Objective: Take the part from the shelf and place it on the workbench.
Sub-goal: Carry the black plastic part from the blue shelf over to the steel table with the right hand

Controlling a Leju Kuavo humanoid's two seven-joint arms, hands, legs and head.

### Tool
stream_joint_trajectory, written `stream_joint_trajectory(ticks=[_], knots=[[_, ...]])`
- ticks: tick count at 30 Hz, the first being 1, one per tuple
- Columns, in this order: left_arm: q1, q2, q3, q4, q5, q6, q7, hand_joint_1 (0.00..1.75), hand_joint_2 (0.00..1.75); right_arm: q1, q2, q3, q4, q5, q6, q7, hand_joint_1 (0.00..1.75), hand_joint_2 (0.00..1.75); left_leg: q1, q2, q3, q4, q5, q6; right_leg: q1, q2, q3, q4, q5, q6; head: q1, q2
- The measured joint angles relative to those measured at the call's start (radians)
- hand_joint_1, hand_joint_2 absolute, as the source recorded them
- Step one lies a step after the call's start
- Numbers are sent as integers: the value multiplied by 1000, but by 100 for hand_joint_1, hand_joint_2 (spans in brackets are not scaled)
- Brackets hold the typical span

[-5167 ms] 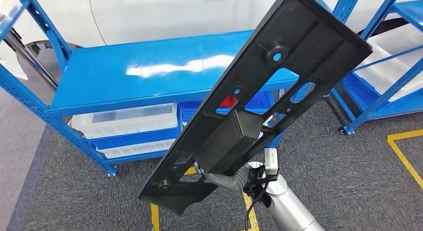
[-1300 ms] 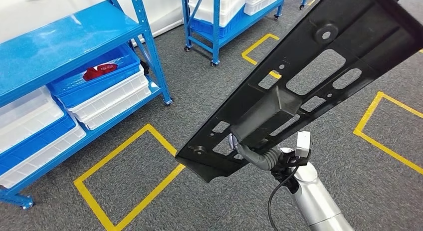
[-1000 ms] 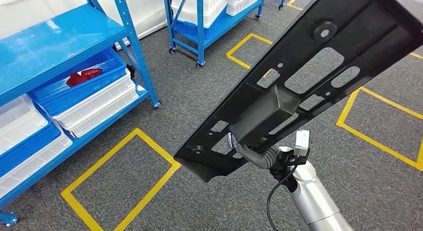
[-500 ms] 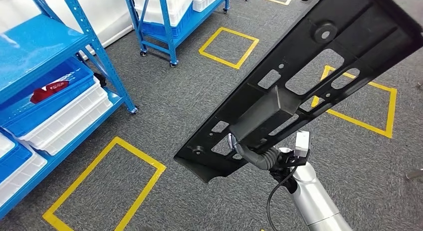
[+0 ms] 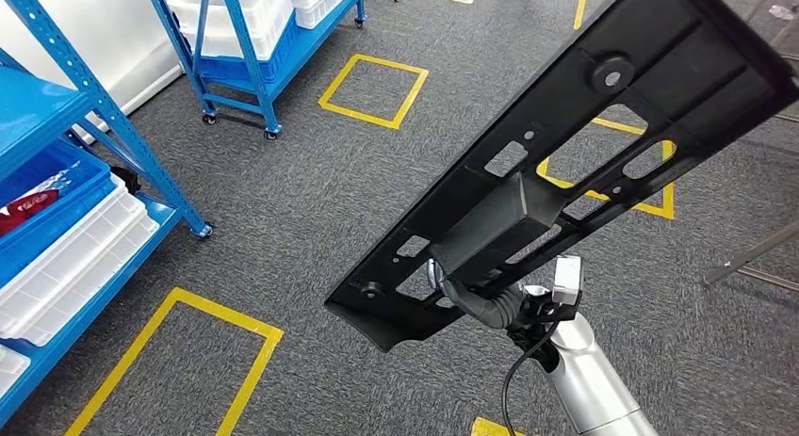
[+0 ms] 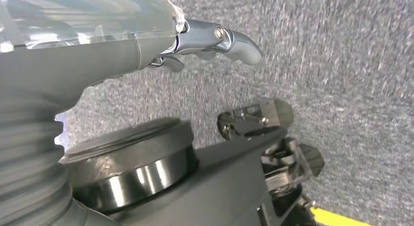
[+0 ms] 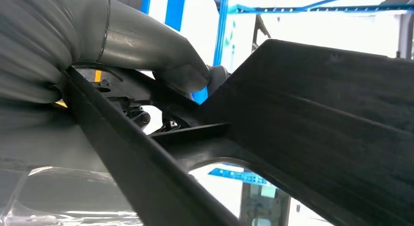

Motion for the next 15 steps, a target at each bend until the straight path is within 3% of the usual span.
stream_joint_trajectory(ticks=[1, 3, 5, 6, 7, 8, 10, 11, 12, 14, 15], knots=[[-1, -1, 0, 0, 0, 0, 0, 0, 175, 0, 0, -1, -1, 0, 0, 0, 175, 175, 1, 12, 2, -7, 5, 6, 2, -27, -12, 24, -17, 4, 0, 0], [-1, -1, 0, 0, 0, 0, 0, 0, 175, 0, 1, -2, -2, 0, 0, 0, 175, 175, 0, 37, 3, -13, 8, 14, 2, -83, -66, 139, -81, 12, 0, 0], [2, -1, 0, 0, 0, 0, 0, 0, 175, 3, 2, -2, -2, 0, 0, 0, 175, 175, -4, 64, 1, -12, 7, 15, -4, -98, -122, 262, -129, 20, 0, 0], [2, -1, 0, 0, 0, 0, 0, 0, 175, 5, 2, -2, -2, 0, 0, 0, 175, 175, -4, 76, 1, -12, 6, 14, -7, -100, -128, 278, -127, 23, 0, 0], [2, -1, 0, 0, 0, 0, 0, 0, 175, 6, 2, -2, -2, 0, 0, 0, 175, 175, -4, 88, 1, -11, 5, 13, -8, -104, -111, 249, -106, 25, 0, 0], [1, -1, 0, 0, 0, 0, 0, 0, 175, 6, 2, -2, -2, 0, 0, 0, 175, 175, -4, 98, 3, -10, 3, 10, -9, -114, -74, 184, -73, 25, 0, 0], [0, -1, 0, 0, 0, 0, 0, 0, 175, 6, 2, -2, -4, 0, 0, 0, 175, 175, -7, 117, 5, -5, -4, 1, -5, -150, 3, 41, -27, 18, 0, 0], [-1, -1, 0, 0, -1, 0, 0, 0, 175, 6, 2, -2, -6, 0, 0, 0, 175, 175, -9, 125, 5, -4, -6, -4, 0, -160, 23, 1, -19, 12, 0, 0], [-2, -1, 0, 0, -1, 0, 0, 0, 175, 6, 2, -2, -7, 0, 0, 0, 175, 175, -11, 132, 6, -3, -8, -10, 4, -162, 28, -12, -21, 6, 0, 0], [-3, -1, -1, 0, -3, 0, 0, 0, 175, 11, 2, -4, -11, 1, 0, 1, 175, 175, -11, 144, 8, -3, -11, -22, 6, -142, 24, -13, -17, -6, 0, 0], [-4, -1, -1, 0, -3, -1, 0, 0, 175, 14, 1, -5, -15, 2, 0, 2, 175, 175, -9, 134, 6, 4, -19, -27, 5, -133, 24, -15, -14, -13, 0, 0]])
